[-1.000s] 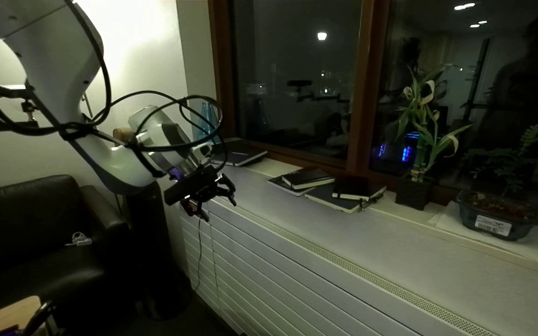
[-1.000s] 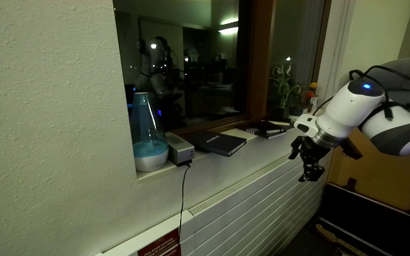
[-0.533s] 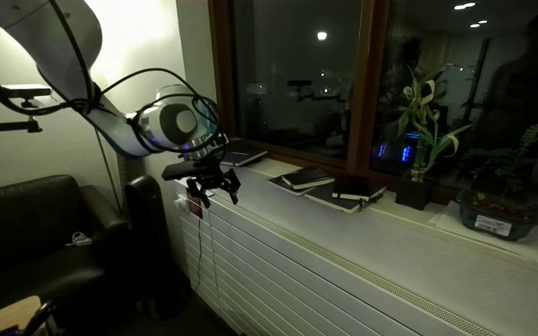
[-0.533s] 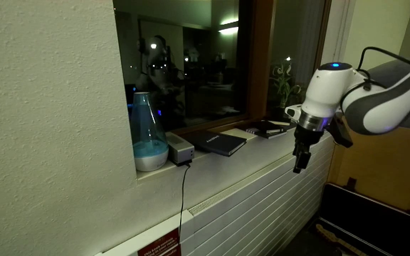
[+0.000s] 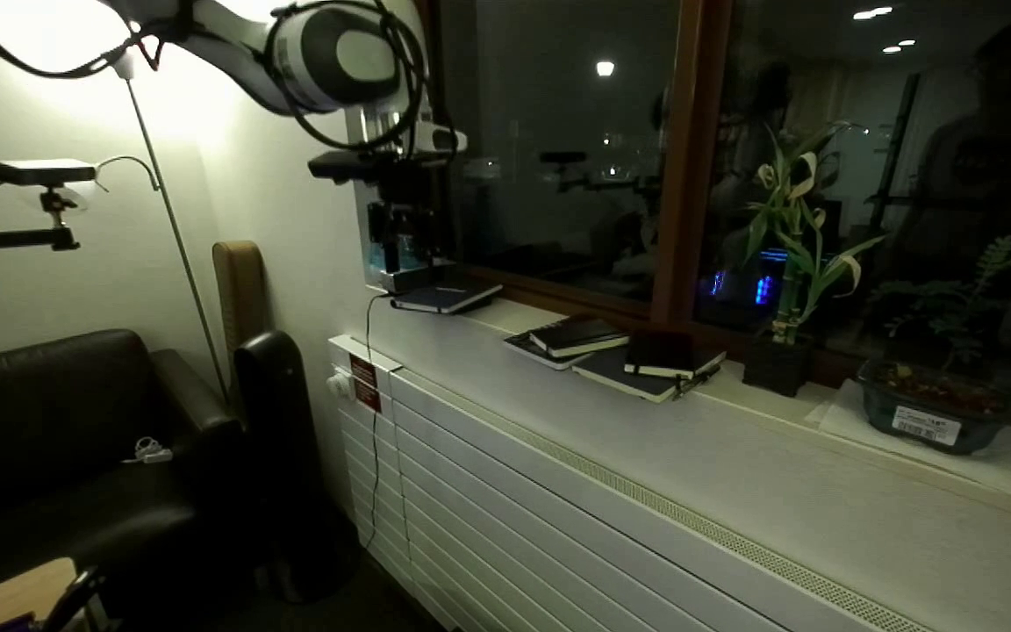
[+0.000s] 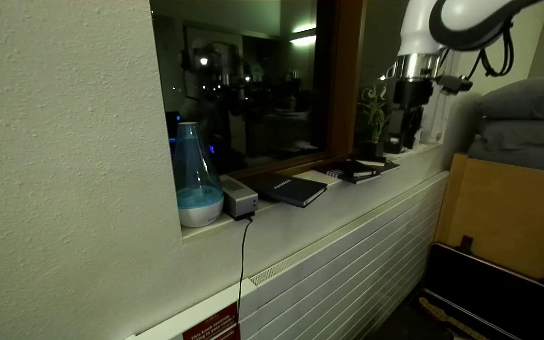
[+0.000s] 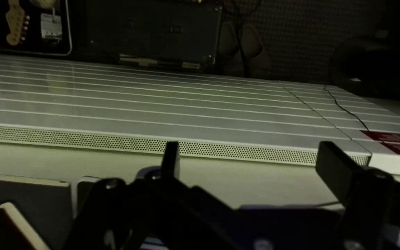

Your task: Move some books to the right

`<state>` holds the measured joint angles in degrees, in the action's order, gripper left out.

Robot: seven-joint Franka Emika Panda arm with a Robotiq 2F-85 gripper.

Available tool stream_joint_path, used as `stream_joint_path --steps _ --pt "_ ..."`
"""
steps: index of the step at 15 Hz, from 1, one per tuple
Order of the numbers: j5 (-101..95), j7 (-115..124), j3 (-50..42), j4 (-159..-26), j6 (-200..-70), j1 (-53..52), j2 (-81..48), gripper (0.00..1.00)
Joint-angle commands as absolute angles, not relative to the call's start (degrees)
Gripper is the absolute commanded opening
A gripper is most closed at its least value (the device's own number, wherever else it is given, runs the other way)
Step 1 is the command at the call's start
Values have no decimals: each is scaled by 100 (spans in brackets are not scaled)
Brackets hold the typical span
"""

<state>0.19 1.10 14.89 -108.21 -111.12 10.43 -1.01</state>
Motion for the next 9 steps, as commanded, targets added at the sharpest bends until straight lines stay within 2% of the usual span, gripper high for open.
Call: stream_joint_path --steps 1,5,9 --pt "314 533 765 -9526 -9593 590 -83 100" --pt "209 784 407 -8688 -8803 347 -158 100" --pt "214 951 249 -8672 -8571 229 3 100"
